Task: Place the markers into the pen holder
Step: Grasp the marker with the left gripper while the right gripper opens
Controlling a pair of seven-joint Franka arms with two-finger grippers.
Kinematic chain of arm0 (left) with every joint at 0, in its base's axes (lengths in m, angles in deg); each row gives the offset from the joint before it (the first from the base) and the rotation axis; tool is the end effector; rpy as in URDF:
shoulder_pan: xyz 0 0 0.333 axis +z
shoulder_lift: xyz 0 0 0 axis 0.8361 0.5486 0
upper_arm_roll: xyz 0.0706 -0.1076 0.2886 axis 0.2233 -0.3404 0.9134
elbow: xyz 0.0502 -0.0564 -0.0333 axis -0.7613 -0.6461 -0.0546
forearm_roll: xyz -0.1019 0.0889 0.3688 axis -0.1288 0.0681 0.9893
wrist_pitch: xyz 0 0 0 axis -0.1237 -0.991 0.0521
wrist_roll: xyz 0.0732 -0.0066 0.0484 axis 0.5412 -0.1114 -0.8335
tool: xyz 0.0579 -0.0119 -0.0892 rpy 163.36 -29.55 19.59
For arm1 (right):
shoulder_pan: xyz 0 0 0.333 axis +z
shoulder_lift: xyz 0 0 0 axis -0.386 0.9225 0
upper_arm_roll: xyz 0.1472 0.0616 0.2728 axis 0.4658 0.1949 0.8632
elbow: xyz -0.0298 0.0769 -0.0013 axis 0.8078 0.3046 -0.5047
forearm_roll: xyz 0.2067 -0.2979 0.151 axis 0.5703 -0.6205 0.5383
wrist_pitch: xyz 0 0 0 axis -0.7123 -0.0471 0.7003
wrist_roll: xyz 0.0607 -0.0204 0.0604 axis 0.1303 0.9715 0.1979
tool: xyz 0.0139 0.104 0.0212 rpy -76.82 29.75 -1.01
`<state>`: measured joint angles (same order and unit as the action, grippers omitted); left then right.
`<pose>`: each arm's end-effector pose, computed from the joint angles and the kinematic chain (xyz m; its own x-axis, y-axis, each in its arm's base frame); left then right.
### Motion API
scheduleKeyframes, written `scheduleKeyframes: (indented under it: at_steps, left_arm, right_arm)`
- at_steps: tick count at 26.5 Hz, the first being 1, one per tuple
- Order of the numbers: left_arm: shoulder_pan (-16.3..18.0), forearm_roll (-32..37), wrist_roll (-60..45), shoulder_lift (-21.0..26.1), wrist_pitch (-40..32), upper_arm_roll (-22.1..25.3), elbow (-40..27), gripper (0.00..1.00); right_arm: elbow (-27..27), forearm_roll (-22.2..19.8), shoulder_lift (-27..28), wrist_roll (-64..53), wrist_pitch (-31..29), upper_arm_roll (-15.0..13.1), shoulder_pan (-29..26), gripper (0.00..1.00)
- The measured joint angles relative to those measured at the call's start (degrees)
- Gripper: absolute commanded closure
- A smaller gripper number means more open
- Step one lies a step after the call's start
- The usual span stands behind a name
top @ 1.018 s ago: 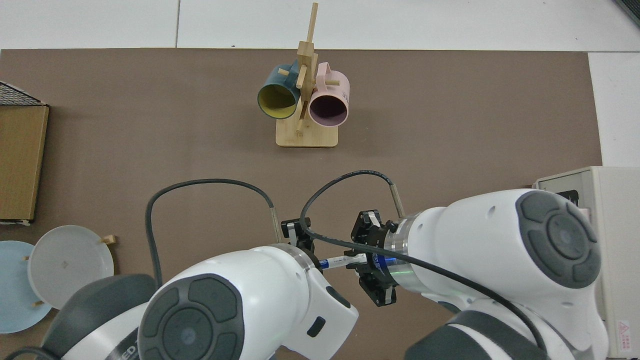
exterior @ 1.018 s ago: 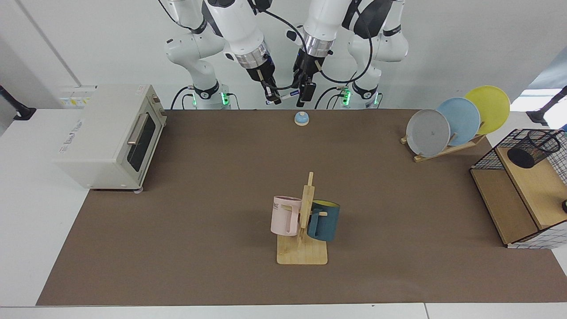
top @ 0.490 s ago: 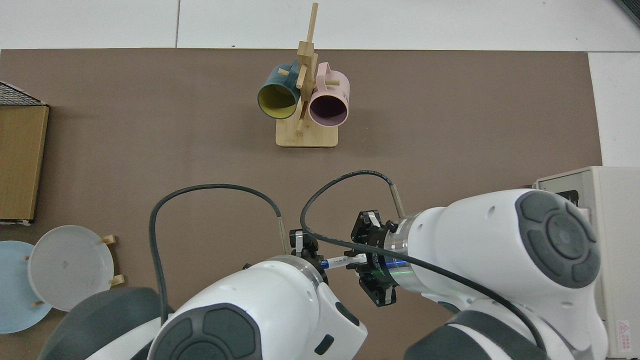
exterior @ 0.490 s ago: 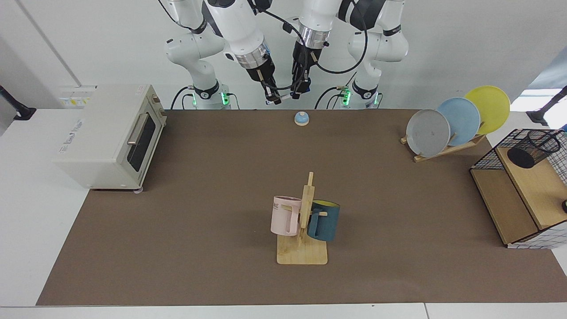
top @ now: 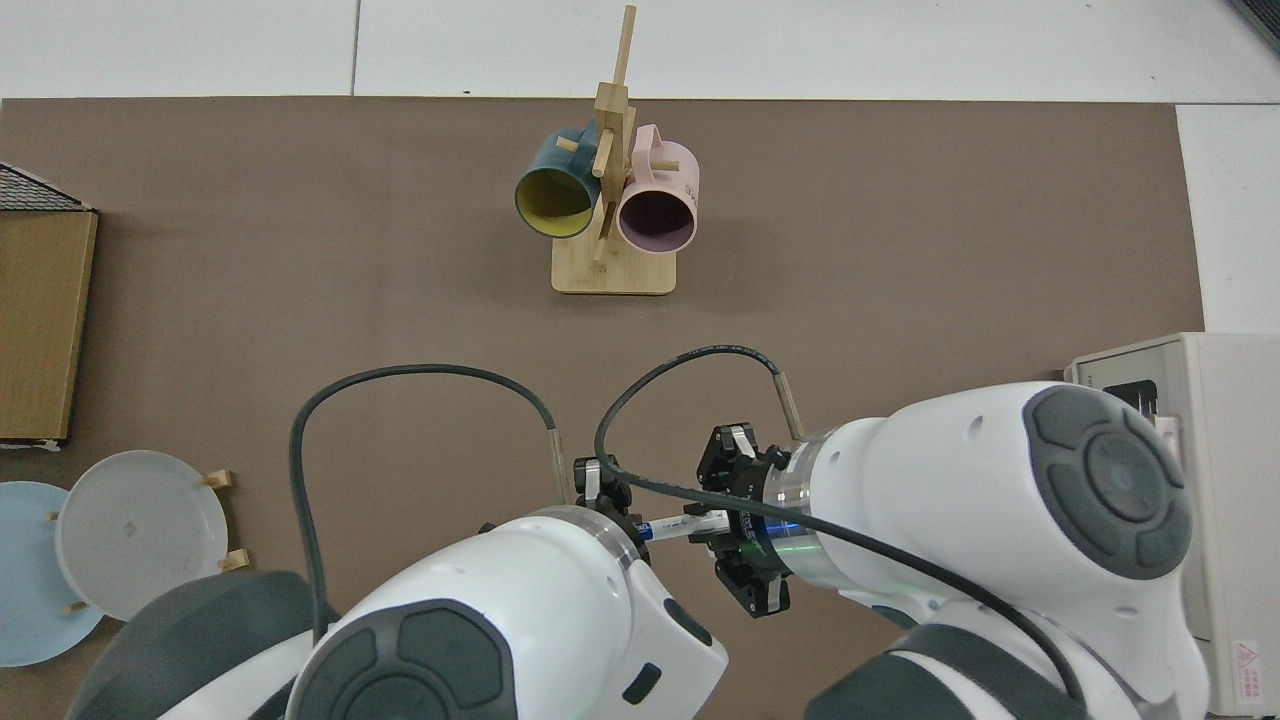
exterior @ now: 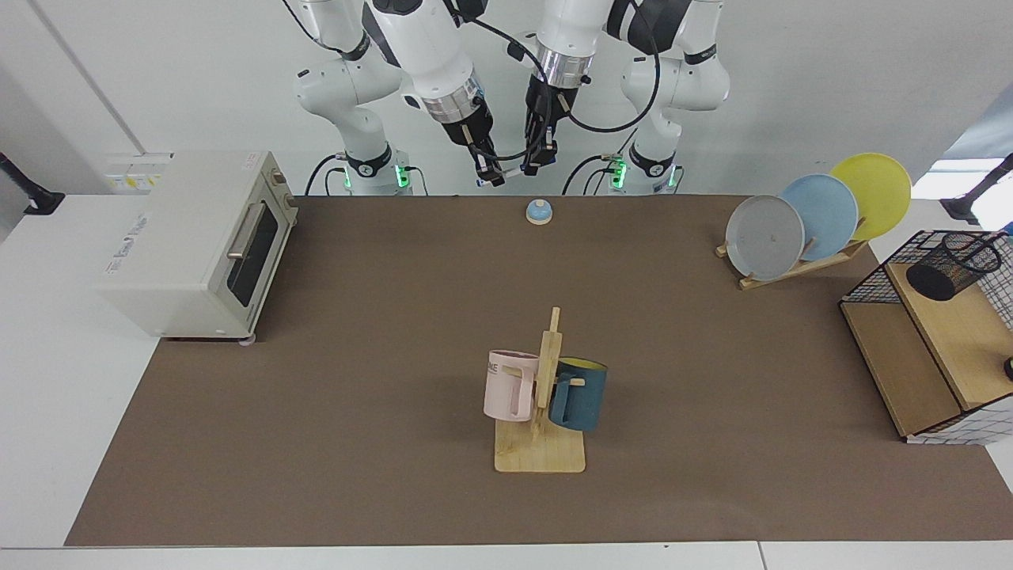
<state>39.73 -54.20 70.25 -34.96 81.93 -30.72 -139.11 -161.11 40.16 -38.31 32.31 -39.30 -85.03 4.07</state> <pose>0.3807 -0.3603 0.6005 0.0554 -0.9773 0.2043 -0.9964 -0.0674 -0.0520 0.4405 0.2895 0.5711 0.1263 -0.9318 -0.3402 -0.9867 -0.1534 0.0538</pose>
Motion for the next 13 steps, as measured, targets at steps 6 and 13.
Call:
scheduleKeyframes:
  at_steps: [6, 13]
  left_arm:
    - [1.31, 0.12, -0.05, 0.0, -3.12, 0.91, -0.02, 1.0]
    - [8.0, 3.55, -0.01, 0.05, -8.58, 1.2, -0.05, 1.0]
  right_arm:
    - [0.11, -0.11, -0.5, -7.36, 0.88, -0.47, -0.15, 0.0]
    - [0.41, -3.33, -1.98, -23.52, 4.66, -1.7, -3.36, 0.0]
